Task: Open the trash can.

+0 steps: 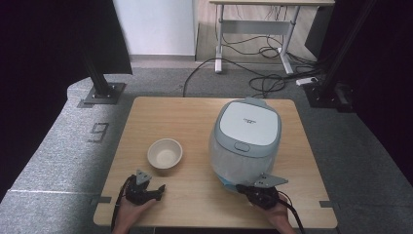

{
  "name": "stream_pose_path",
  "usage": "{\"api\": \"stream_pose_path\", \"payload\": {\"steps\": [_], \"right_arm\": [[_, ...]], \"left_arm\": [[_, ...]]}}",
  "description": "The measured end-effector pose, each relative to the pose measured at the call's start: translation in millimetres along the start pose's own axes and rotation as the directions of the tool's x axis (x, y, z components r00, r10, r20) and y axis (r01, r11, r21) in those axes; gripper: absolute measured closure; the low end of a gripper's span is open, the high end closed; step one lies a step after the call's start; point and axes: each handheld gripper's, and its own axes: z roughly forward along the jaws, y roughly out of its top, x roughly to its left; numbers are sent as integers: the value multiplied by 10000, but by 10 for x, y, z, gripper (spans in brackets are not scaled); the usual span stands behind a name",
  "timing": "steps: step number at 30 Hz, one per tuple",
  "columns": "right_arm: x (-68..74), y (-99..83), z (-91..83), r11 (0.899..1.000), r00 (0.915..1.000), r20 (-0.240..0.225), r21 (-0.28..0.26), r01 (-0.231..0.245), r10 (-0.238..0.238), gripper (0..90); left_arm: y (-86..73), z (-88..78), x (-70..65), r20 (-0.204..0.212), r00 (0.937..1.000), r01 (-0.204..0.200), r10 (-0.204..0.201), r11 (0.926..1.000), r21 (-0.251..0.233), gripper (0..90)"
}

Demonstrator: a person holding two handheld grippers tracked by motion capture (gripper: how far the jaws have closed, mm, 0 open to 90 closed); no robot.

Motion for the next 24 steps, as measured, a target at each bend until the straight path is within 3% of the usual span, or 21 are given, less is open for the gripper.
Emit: {"api": "stream_pose_path", "payload": {"steps": [24], "right_arm": [[-7,-65,94,9998,9979,647,223,10,-25,895]], "left_arm": [[1,0,-12,5,10000,-3,3,10000,8,213]]}}
